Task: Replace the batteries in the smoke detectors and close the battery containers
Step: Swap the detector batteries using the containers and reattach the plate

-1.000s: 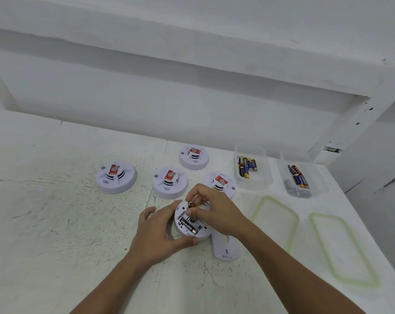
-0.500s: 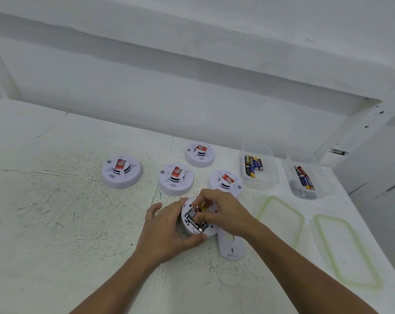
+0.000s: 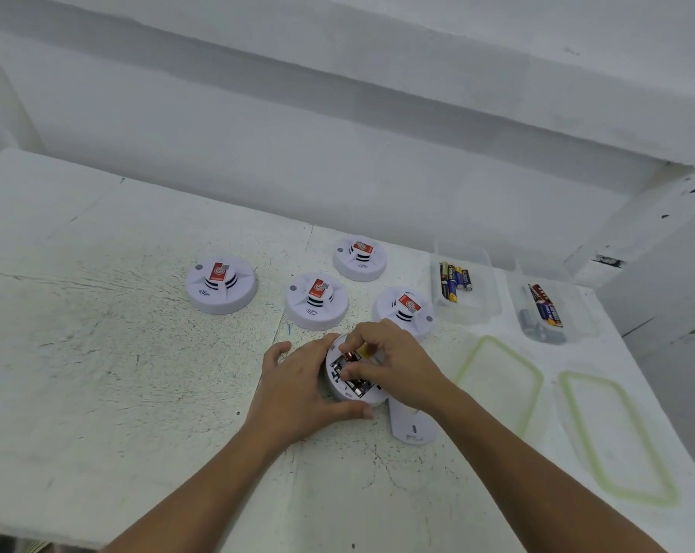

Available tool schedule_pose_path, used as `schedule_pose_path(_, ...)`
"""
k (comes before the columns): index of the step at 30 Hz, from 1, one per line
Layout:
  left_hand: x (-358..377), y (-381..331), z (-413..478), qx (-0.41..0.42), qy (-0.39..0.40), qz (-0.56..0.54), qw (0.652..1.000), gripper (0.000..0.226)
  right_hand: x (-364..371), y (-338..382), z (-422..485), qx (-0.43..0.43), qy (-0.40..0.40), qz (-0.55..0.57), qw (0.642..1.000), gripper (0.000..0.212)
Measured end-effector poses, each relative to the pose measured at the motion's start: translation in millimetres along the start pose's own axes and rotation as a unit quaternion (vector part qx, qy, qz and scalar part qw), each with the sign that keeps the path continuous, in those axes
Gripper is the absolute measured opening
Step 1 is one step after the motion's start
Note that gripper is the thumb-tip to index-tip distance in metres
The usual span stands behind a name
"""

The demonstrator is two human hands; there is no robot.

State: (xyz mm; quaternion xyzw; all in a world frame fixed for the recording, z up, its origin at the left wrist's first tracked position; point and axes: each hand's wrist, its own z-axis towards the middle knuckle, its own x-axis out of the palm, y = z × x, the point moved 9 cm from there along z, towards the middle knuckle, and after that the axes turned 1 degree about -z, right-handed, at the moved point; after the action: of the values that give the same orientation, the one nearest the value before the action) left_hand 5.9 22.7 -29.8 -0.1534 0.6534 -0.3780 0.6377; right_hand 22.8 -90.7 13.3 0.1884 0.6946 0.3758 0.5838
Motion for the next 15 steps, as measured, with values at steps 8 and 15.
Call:
schedule_pose_path(8,3.6,0.7,-1.0,0.001,-0.005,0.013,1.000,0.089,5.0,-4.6,3.6,-0.002,0.032,0.001,0.999,0.018)
schedule_pose_path(15,1.2,-1.4,-2.6,0.003,-0.007,0.005,1.000,0.086,4.8,-14.9,1.2,0.034,0.026,0.005,0.999,0.005)
